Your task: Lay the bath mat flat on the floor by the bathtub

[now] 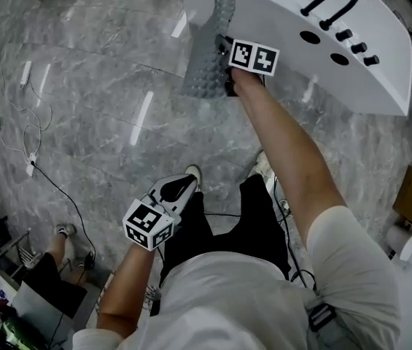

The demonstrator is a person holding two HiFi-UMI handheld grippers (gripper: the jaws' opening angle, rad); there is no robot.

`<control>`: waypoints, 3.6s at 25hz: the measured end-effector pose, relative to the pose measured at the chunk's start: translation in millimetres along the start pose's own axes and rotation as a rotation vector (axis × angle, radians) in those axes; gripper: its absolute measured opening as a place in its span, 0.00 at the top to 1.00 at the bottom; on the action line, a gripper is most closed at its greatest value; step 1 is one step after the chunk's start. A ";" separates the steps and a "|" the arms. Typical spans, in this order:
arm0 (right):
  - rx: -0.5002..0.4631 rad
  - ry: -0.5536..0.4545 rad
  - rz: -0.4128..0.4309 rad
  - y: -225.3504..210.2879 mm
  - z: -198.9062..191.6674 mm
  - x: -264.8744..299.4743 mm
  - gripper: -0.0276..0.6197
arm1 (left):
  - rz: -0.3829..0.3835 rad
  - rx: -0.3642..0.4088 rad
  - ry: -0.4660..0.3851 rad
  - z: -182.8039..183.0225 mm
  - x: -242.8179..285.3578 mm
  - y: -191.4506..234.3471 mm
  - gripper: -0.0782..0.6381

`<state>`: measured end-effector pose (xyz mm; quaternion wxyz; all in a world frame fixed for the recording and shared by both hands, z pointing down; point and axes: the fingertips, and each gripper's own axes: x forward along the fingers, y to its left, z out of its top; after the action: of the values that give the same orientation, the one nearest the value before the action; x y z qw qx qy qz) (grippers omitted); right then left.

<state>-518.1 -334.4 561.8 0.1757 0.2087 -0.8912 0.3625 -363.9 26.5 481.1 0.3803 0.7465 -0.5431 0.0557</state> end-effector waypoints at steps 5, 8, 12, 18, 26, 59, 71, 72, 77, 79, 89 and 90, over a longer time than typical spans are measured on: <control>0.041 -0.006 -0.059 -128.5 -5.4 5.7 0.89 | -0.075 0.003 0.071 -9.1 86.1 -28.9 0.85; 0.078 0.003 -0.136 -222.7 -23.6 -11.2 0.89 | -0.139 0.010 0.110 -8.3 141.2 -48.5 0.85; 0.124 0.015 -0.241 -335.8 -52.2 -50.3 0.89 | -0.197 0.043 0.148 -1.3 210.1 -62.1 0.85; 0.205 0.053 -0.395 -466.4 -111.3 -131.9 0.89 | -0.290 0.092 0.227 1.9 295.8 -75.4 0.85; 0.219 0.113 -0.495 -600.7 -149.5 -219.8 0.89 | -0.373 0.109 0.312 -15.2 396.0 -114.2 0.85; 0.195 0.239 -0.621 -697.3 -210.9 -432.3 0.89 | -0.485 0.267 0.431 15.5 515.7 -232.6 0.85; 0.198 0.153 -0.463 -477.0 -210.2 -523.3 0.94 | -0.498 0.373 0.348 57.0 420.6 -283.8 0.85; 0.189 0.148 -0.449 -456.0 -207.6 -530.1 0.94 | -0.494 0.387 0.325 62.3 409.8 -286.8 0.85; 0.135 0.098 -0.402 -352.4 -197.8 -568.8 0.94 | -0.471 0.416 0.264 68.6 339.1 -298.8 0.85; 0.111 0.067 -0.395 -314.4 -198.0 -586.6 0.94 | -0.464 0.433 0.263 62.1 302.9 -302.4 0.85; 0.017 -0.005 -0.323 -111.7 -232.6 -664.5 0.94 | -0.462 0.467 0.178 20.3 110.7 -312.0 0.86; 0.014 -0.014 -0.316 -92.6 -237.9 -671.8 0.94 | -0.458 0.466 0.181 12.7 94.3 -311.5 0.86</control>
<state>138.5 -59.1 463.6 0.2229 0.3498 -0.8460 0.3351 -64.3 -16.3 360.9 0.2488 0.9079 -0.2982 0.1576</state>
